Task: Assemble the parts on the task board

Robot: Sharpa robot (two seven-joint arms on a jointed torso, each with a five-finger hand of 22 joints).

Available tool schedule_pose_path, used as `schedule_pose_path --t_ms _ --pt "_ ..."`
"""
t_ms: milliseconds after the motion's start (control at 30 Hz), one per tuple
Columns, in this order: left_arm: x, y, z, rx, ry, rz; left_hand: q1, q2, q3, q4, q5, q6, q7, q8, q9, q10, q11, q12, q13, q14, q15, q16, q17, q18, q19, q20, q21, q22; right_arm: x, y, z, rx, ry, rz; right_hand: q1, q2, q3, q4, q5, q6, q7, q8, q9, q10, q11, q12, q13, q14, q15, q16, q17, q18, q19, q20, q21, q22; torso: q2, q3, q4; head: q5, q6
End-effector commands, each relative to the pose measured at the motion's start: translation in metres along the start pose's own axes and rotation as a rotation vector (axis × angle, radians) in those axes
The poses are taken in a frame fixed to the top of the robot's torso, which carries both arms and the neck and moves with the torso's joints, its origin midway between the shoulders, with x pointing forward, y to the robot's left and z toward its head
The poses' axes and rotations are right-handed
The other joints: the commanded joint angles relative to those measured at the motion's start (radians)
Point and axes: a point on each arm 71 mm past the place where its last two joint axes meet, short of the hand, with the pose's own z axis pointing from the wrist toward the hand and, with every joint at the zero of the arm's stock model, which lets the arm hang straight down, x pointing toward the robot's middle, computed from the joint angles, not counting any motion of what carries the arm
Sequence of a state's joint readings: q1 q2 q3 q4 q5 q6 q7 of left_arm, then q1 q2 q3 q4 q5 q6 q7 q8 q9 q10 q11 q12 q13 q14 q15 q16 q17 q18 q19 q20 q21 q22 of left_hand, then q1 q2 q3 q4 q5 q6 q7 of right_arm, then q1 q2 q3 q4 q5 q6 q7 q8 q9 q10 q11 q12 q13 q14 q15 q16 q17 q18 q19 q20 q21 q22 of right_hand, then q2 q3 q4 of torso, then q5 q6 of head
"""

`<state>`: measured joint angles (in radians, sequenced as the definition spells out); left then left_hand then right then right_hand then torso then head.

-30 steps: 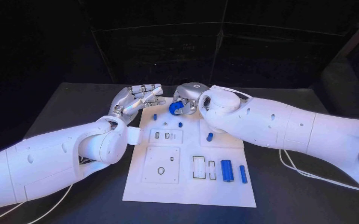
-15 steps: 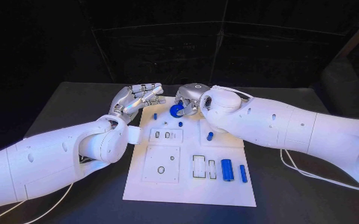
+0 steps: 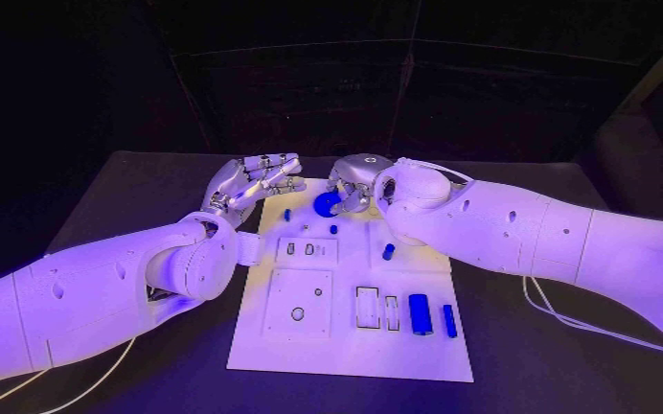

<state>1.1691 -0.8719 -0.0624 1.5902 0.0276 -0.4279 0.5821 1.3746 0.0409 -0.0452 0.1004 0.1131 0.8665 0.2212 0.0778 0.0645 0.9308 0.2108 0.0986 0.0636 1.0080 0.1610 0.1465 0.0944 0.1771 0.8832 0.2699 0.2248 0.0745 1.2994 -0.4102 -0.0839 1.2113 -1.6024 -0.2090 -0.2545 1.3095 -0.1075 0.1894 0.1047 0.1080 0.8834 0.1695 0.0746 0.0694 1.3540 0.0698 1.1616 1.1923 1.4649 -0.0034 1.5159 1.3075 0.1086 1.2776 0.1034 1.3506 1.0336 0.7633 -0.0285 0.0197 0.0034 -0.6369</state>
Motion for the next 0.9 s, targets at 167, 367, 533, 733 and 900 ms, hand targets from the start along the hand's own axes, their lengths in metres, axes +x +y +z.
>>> schedule_pose_path --t_ms 167,367,533,733,900 --pt "-0.001 -0.001 0.001 0.008 0.005 -0.002 0.002 0.007 0.001 -0.006 0.005 0.001 0.042 -0.004 0.0 -0.007 0.0 -0.006 0.0 0.005 0.001 -0.006 -0.002 0.005 0.007 -0.002 -0.005 -0.001 -0.014 -0.022 -0.023 -0.024 -0.154 0.137 -0.024 -0.002 -0.047 0.047 0.033 -0.004 0.0 -0.006 0.002 0.007 0.009 0.018 0.016 0.076 0.007 0.004 0.118 -0.008 0.008 0.008 0.002 0.009 -0.005 0.0016 -0.0066 -0.004 0.009" --pt "-0.004 -0.002 0.001 0.01 0.003 -0.001 0.003 0.017 0.004 -0.012 0.004 0.027 0.026 0.006 0.003 0.015 -0.011 0.004 0.001 0.013 -0.005 -0.006 -0.001 0.006 0.01 -0.004 -0.009 -0.003 -0.02 -0.065 -0.054 -0.046 -0.144 0.353 0.102 0.024 -0.012 -0.02 0.094 0.028 -0.008 0.009 0.008 0.009 0.0 0.033 0.032 0.074 -0.001 0.001 0.111 -0.006 0.002 0.002 -0.003 0.0 -0.016 0.0053 -0.02 -0.004 0.01" --pt "-0.004 -0.001 0.001 0.007 0.001 0.001 0.004 0.022 0.006 -0.018 0.005 0.044 0.021 0.011 0.003 0.033 -0.018 0.01 0.001 0.026 -0.01 -0.004 0.0 0.007 0.019 -0.008 -0.01 -0.003 -0.024 -0.1 -0.074 -0.034 -0.15 0.468 0.128 0.025 -0.007 -0.042 0.102 0.032 -0.006 0.009 0.007 0.014 0.001 0.045 0.043 0.077 0.0 0.006 0.126 -0.009 0.009 0.001 0.003 0.014 -0.02 0.0116 -0.0266 -0.009 0.014" --pt "-0.003 0.0 0.003 0.005 0.003 0.0 0.003 0.025 0.005 -0.023 0.005 0.059 0.017 0.013 0.002 0.055 -0.023 0.016 0.003 0.036 -0.014 -0.003 0.001 0.007 0.028 -0.012 -0.011 -0.003 -0.026 -0.131 -0.088 0.005 -0.169 0.501 0.119 0.019 -0.018 -0.043 0.102 0.027 -0.004 0.004 0.005 0.022 0.004 0.061 0.057 0.079 0.002 0.01 0.136 -0.01 0.011 0.002 0.005 0.018 -0.023 0.0199 -0.0323 -0.027 0.013" --pt "-0.001 0.002 0.004 0.004 0.01 -0.004 0.004 0.032 0.008 -0.027 0.005 0.081 0.006 0.016 0.002 0.082 -0.032 0.023 0.004 0.046 -0.019 -0.002 0.002 0.007 0.033 -0.016 -0.014 -0.003 -0.021 -0.151 -0.095 0.04 -0.169 0.509 0.114 0.016 -0.027 -0.043 0.11 0.021 -0.003 0.0 0.003 0.02 0.005 0.061 0.056 0.08 0.003 0.011 0.138 -0.01 0.011 0.003 0.005 0.018 -0.024 0.0284 -0.036 -0.049 0.011"
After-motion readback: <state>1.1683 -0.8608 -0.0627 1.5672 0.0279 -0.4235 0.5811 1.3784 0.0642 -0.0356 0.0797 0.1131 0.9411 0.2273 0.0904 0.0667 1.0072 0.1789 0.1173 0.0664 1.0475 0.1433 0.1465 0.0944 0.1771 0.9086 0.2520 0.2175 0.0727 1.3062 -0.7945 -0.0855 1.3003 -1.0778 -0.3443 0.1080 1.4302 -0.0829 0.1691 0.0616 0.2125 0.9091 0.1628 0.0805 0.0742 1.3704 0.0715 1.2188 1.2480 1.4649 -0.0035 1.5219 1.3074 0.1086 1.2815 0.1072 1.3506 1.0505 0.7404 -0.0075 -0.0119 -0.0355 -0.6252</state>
